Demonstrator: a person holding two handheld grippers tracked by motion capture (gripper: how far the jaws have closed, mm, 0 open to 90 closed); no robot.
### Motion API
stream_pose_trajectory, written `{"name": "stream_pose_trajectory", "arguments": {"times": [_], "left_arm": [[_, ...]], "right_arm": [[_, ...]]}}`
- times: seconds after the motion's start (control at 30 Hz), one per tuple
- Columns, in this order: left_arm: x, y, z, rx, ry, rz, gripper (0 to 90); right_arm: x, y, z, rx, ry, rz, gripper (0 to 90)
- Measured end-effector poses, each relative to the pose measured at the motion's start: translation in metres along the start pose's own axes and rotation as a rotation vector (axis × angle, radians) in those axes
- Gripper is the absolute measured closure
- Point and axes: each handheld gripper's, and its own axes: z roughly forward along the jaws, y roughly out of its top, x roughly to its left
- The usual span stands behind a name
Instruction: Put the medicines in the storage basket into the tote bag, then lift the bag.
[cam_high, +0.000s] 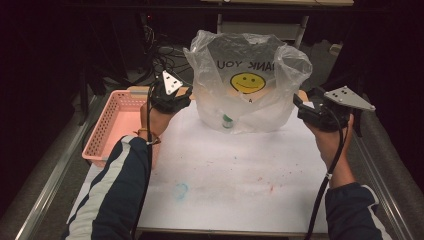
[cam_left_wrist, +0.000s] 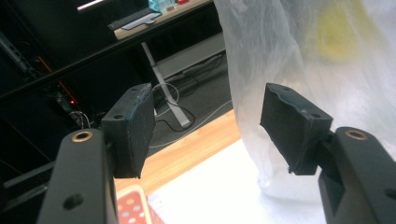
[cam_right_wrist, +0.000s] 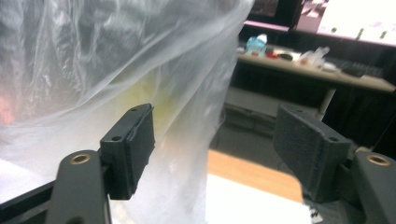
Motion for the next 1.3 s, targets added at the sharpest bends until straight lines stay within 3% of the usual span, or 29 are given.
{"name": "stream_pose_trajectory", "arguments": {"times": [0.17, 0.33, 0.53, 0.63, 0.87, 1.0, 1.13, 1.3], "left_arm": [[0.006, -0.012, -0.015, 0.002, -0.005, 0.003, 29.2], [0.009, -0.027, -0.029, 0.001, -0.014, 0.005, 25.3], [0.01, -0.041, -0.038, 0.019, -0.04, 0.019, 20.9], [0.008, -0.046, -0.043, 0.009, -0.031, 0.027, 18.1], [0.008, -0.055, -0.057, -0.027, -0.036, 0.033, 17.9], [0.006, -0.063, -0.06, -0.017, -0.06, 0.029, 17.9], [0.0, -0.069, -0.064, -0.001, -0.057, 0.067, 17.8], [-0.004, -0.074, -0.073, -0.011, -0.074, 0.059, 17.9]], "right_arm": [[0.001, -0.013, 0.006, 0.035, 0.007, 0.01, 26.9], [-0.004, -0.019, 0.011, 0.053, 0.013, 0.057, 24.9], [0.0, -0.024, 0.014, 0.064, 0.02, 0.047, 23.0], [0.0, -0.026, 0.017, 0.068, 0.023, 0.055, 22.3], [0.003, -0.035, 0.017, 0.096, 0.016, 0.067, 20.0], [0.007, -0.04, 0.018, 0.101, 0.029, 0.066, 18.0], [0.009, -0.047, 0.018, 0.094, 0.036, 0.065, 17.7], [0.01, -0.055, 0.016, 0.111, 0.065, 0.065, 17.2]]}}
